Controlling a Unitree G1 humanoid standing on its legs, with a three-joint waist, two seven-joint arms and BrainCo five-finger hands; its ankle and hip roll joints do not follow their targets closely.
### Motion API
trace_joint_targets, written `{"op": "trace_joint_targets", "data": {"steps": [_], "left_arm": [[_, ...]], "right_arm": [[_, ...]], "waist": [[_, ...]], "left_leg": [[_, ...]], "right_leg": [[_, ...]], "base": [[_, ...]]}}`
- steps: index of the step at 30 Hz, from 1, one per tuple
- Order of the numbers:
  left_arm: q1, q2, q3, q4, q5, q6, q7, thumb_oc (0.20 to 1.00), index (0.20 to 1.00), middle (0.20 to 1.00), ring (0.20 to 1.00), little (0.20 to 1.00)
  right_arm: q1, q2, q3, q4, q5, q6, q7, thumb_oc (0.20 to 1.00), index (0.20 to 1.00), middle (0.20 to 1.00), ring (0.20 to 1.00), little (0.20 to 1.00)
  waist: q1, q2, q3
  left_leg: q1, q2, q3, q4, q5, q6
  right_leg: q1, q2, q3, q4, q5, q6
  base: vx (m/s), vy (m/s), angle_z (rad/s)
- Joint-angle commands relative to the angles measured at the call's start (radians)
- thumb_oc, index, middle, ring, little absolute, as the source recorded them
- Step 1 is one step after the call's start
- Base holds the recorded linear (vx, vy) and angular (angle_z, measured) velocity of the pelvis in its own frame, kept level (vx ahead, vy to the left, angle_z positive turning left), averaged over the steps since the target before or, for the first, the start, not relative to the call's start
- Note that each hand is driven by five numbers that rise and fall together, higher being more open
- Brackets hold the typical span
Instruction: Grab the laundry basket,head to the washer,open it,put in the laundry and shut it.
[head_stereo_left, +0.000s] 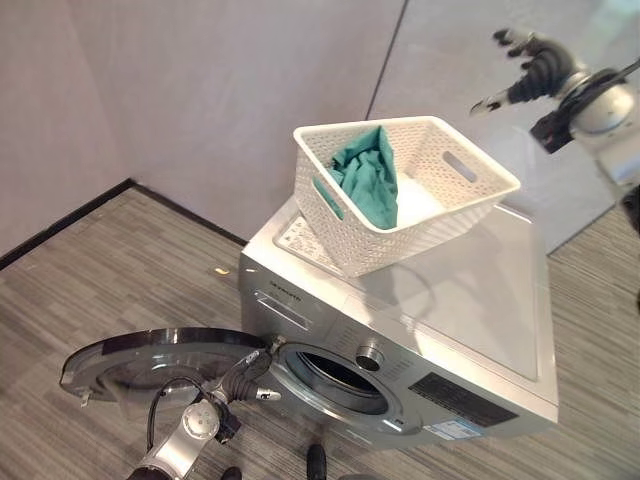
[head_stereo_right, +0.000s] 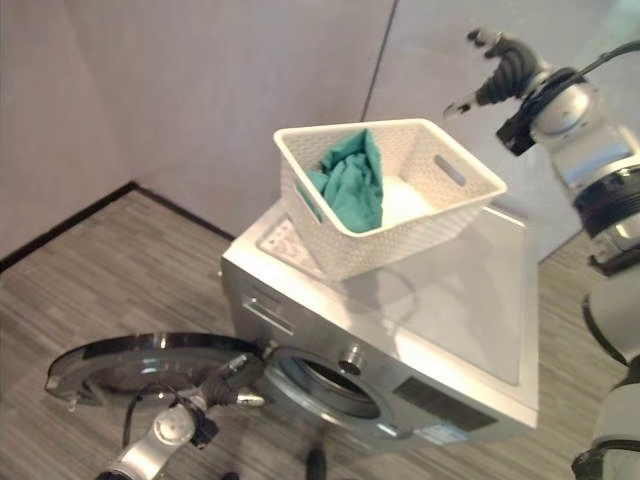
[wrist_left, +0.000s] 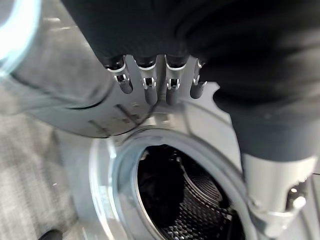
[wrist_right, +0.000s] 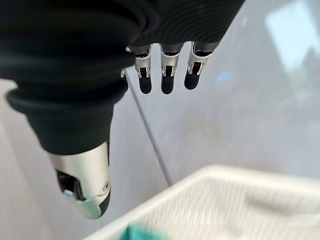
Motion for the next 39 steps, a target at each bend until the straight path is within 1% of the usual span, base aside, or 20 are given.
{"op": "trace_joint_targets", "data": {"steps": [1,2,3,7,8,10,15,20,21,22,24,26,28,30,31,32,33,34,35,39], "left_arm": [[-0.041,0.056,-0.028,-0.046,-0.028,-0.042,-0.019,1.0,1.0,1.0,1.0,1.0],[-0.04,0.064,-0.03,-0.047,-0.026,-0.042,-0.021,1.0,1.0,1.0,1.0,1.0],[-0.039,0.065,-0.029,-0.047,-0.026,-0.041,-0.022,1.0,1.0,1.0,1.0,1.0],[-0.029,0.085,-0.021,-0.058,-0.024,-0.037,-0.024,1.0,1.0,1.0,1.0,1.0],[-0.027,0.09,-0.017,-0.054,-0.026,-0.038,-0.023,1.0,1.0,1.0,1.0,1.0],[-0.022,0.095,-0.01,-0.058,-0.032,-0.033,-0.027,1.0,1.0,1.0,1.0,1.0],[-0.014,0.093,0.0,-0.053,-0.028,-0.025,-0.033,1.0,1.0,1.0,1.0,1.0],[-0.008,0.089,0.003,-0.058,-0.013,-0.018,-0.05,1.0,1.0,1.0,1.0,1.0],[-0.008,0.088,0.006,-0.062,-0.013,-0.017,-0.053,1.0,1.0,1.0,1.0,1.0],[-0.008,0.088,0.005,-0.062,-0.013,-0.016,-0.053,1.0,1.0,1.0,1.0,1.0],[-0.002,0.09,0.011,-0.077,-0.016,-0.017,-0.06,1.0,1.0,1.0,1.0,1.0],[0.001,0.089,0.012,-0.078,-0.015,-0.017,-0.062,1.0,1.0,1.0,1.0,1.0],[0.007,0.087,0.019,-0.084,-0.018,-0.018,-0.067,1.0,1.0,1.0,1.0,1.0],[0.009,0.086,0.02,-0.087,-0.019,-0.018,-0.069,1.0,1.0,1.0,1.0,1.0],[0.012,0.087,0.022,-0.086,-0.019,-0.02,-0.07,1.0,1.0,1.0,1.0,1.0],[0.012,0.086,0.022,-0.086,-0.019,-0.02,-0.07,1.0,1.0,1.0,1.0,1.0],[0.011,0.084,0.023,-0.083,-0.021,-0.02,-0.069,1.0,1.0,1.0,1.0,1.0],[0.01,0.083,0.023,-0.083,-0.021,-0.02,-0.069,1.0,1.0,1.0,1.0,1.0],[0.01,0.083,0.025,-0.081,-0.022,-0.02,-0.067,1.0,1.0,1.0,1.0,1.0],[0.009,0.076,0.031,-0.081,-0.027,-0.019,-0.061,1.0,1.0,1.0,1.0,1.0]], "right_arm": [[-0.152,0.004,0.02,0.146,-0.096,0.008,0.004,1.0,1.0,1.0,1.0,1.0],[-0.148,0.031,0.012,0.182,-0.117,0.013,0.001,1.0,1.0,1.0,1.0,1.0],[-0.148,0.034,0.011,0.186,-0.118,0.011,0.001,1.0,1.0,1.0,1.0,1.0],[-0.134,0.082,-0.024,0.265,-0.16,0.012,-0.015,1.0,1.0,1.0,1.0,1.0],[-0.13,0.084,-0.035,0.292,-0.176,0.013,-0.017,1.0,1.0,1.0,1.0,1.0],[-0.123,0.083,-0.035,0.311,-0.193,0.016,-0.011,1.0,1.0,1.0,1.0,1.0],[-0.089,0.068,-0.014,0.286,-0.241,0.028,0.02,1.0,1.0,1.0,1.0,1.0],[-0.028,0.038,0.006,0.21,-0.285,0.033,0.063,1.0,1.0,1.0,1.0,1.0],[-0.009,0.023,0.017,0.185,-0.29,0.035,0.084,1.0,1.0,1.0,1.0,1.0],[-0.008,0.02,0.017,0.183,-0.29,0.036,0.084,1.0,1.0,1.0,1.0,1.0],[0.003,-0.012,0.053,0.11,-0.29,0.038,0.125,1.0,1.0,1.0,1.0,1.0],[0.006,-0.024,0.066,0.086,-0.289,0.038,0.142,1.0,1.0,1.0,1.0,1.0],[0.012,-0.055,0.089,0.025,-0.272,0.039,0.168,1.0,1.0,1.0,1.0,1.0],[0.014,-0.065,0.101,0.011,-0.268,0.04,0.179,1.0,1.0,1.0,1.0,1.0],[0.013,-0.077,0.117,-0.008,-0.266,0.038,0.194,0.89,0.89,0.89,0.89,0.89],[0.012,-0.078,0.118,-0.009,-0.266,0.038,0.194,0.846,0.846,0.846,0.846,0.846],[0.007,-0.083,0.126,-0.011,-0.263,0.04,0.198,0.567,0.567,0.567,0.567,0.567],[0.006,-0.083,0.127,-0.01,-0.263,0.04,0.199,0.533,0.533,0.533,0.533,0.533],[0.0,-0.083,0.129,-0.006,-0.264,0.04,0.195,0.2,0.2,0.2,0.2,0.2],[0.0,-0.076,0.118,0.009,-0.265,0.037,0.182,0.2,0.2,0.2,0.2,0.2]], "waist": [[0.053,0.028,0.021],[0.064,0.03,0.029],[0.061,0.03,0.028],[0.084,0.042,0.048],[0.093,0.049,0.062],[0.098,0.054,0.07],[0.096,0.057,0.076],[0.095,0.055,0.082],[0.097,0.053,0.088],[0.098,0.053,0.088],[0.102,0.05,0.094],[0.104,0.05,0.096],[0.108,0.05,0.102],[0.11,0.05,0.104],[0.114,0.05,0.107],[0.114,0.051,0.108],[0.116,0.05,0.109],[0.116,0.05,0.109],[0.118,0.049,0.11],[0.119,0.049,0.112]], "left_leg": [[0.024,0.06,0.012,-0.006,-0.063,0.014],[0.01,0.063,0.001,-0.006,-0.057,0.011],[0.009,0.063,-0.001,-0.006,-0.057,0.01],[-0.031,0.067,-0.03,-0.006,-0.039,0.002],[-0.053,0.066,-0.042,-0.006,-0.028,-0.003],[-0.073,0.064,-0.051,-0.006,-0.019,-0.007],[-0.086,0.073,-0.067,-0.006,-0.012,-0.014],[-0.086,0.084,-0.077,-0.006,-0.009,-0.02],[-0.089,0.088,-0.082,-0.006,-0.006,-0.024],[-0.09,0.089,-0.083,-0.006,-0.006,-0.024],[-0.096,0.096,-0.086,-0.006,-0.001,-0.03],[-0.098,0.099,-0.088,-0.006,0.0,-0.033],[-0.104,0.101,-0.09,-0.006,0.005,-0.037],[-0.106,0.102,-0.09,-0.006,0.006,-0.038],[-0.108,0.103,-0.091,-0.006,0.009,-0.041],[-0.108,0.103,-0.091,-0.006,0.009,-0.041],[-0.111,0.105,-0.092,-0.006,0.011,-0.044],[-0.112,0.105,-0.092,-0.006,0.011,-0.044],[-0.113,0.106,-0.092,-0.006,0.012,-0.044],[-0.111,0.107,-0.09,-0.006,0.011,-0.045]], "right_leg": [[-0.013,-0.069,-0.02,0.036,-0.094,0.064],[-0.015,-0.067,-0.028,0.034,-0.097,0.061],[-0.016,-0.066,-0.03,0.035,-0.097,0.061],[-0.021,-0.061,-0.057,0.026,-0.107,0.052],[-0.028,-0.058,-0.063,0.023,-0.112,0.046],[-0.035,-0.054,-0.072,0.022,-0.117,0.04],[-0.037,-0.042,-0.082,0.032,-0.135,0.027],[-0.033,-0.028,-0.092,0.037,-0.149,0.018],[-0.034,-0.022,-0.093,0.036,-0.152,0.015],[-0.034,-0.022,-0.094,0.036,-0.153,0.014],[-0.034,-0.017,-0.1,0.035,-0.16,0.011],[-0.034,-0.014,-0.103,0.034,-0.162,0.01],[-0.032,-0.011,-0.109,0.028,-0.163,0.009],[-0.031,-0.01,-0.112,0.026,-0.164,0.008],[-0.031,-0.009,-0.116,0.024,-0.164,0.008],[-0.031,-0.009,-0.116,0.024,-0.164,0.007],[-0.031,-0.008,-0.117,0.022,-0.165,0.007],[-0.031,-0.007,-0.117,0.022,-0.165,0.007],[-0.031,-0.007,-0.118,0.022,-0.165,0.006],[-0.027,-0.004,-0.115,0.02,-0.167,0.005]], "base": [[-0.01,-0.103,0.39],[-0.01,-0.08,0.36],[0.0,-0.055,0.29],[0.0,-0.068,0.33],[-0.03,-0.064,0.31],[-0.01,-0.056,0.38],[0.02,-0.052,0.12],[0.03,-0.056,0.08],[0.02,-0.057,0.02],[0.02,-0.077,0.0],[0.02,-0.057,0.01],[0.01,-0.047,0.05],[0.01,-0.058,0.11],[0.0,-0.034,0.12],[0.01,-0.026,0.04],[0.01,-0.047,0.01],[0.0,0.0,0.0],[0.0,-0.033,0.0],[0.0,0.0,0.0],[0.0,0.0,0.0]]}}
